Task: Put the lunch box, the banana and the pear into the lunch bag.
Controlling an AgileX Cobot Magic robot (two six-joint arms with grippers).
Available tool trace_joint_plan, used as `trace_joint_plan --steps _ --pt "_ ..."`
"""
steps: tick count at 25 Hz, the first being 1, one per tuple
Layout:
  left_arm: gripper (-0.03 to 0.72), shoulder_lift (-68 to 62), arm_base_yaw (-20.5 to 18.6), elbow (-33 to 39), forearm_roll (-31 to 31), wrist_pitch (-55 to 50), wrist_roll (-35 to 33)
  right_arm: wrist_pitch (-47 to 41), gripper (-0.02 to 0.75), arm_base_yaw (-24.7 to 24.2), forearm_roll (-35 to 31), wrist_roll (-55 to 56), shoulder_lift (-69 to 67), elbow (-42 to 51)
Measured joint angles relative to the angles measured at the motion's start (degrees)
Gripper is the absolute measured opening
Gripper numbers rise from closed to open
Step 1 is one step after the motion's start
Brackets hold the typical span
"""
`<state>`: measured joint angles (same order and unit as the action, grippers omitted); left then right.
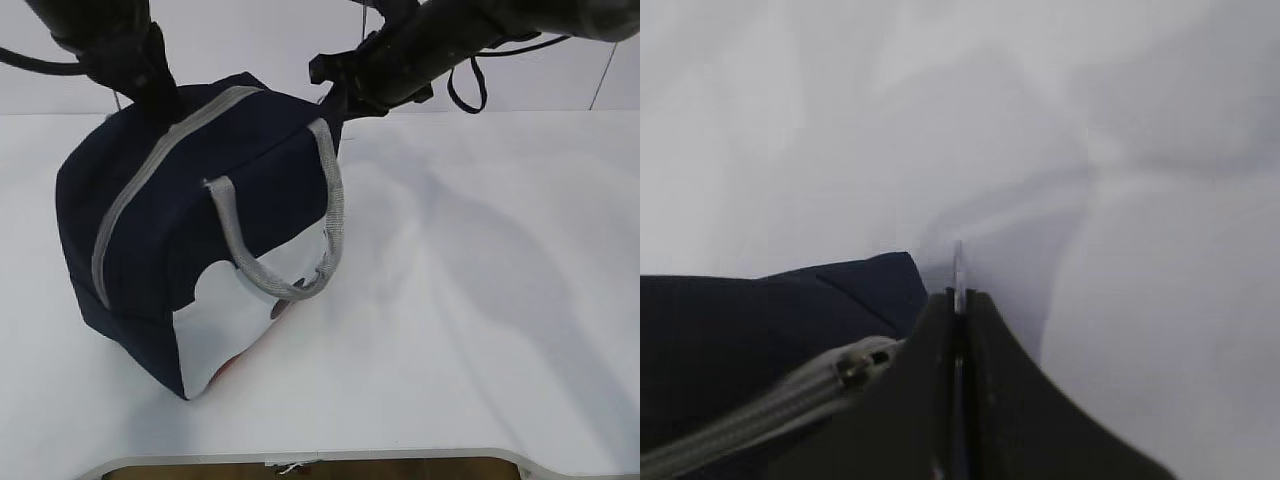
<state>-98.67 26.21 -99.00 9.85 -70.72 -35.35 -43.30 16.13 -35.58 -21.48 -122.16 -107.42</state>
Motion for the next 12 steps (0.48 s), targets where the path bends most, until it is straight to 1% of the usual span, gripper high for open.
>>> trace_joint_plan --steps 12 --pt "-0.007 0.5 0.0 0.0 0.6 -0.4 0.0 -1.7 0.013 0.0 0.0 1.4 -4.3 -0.1"
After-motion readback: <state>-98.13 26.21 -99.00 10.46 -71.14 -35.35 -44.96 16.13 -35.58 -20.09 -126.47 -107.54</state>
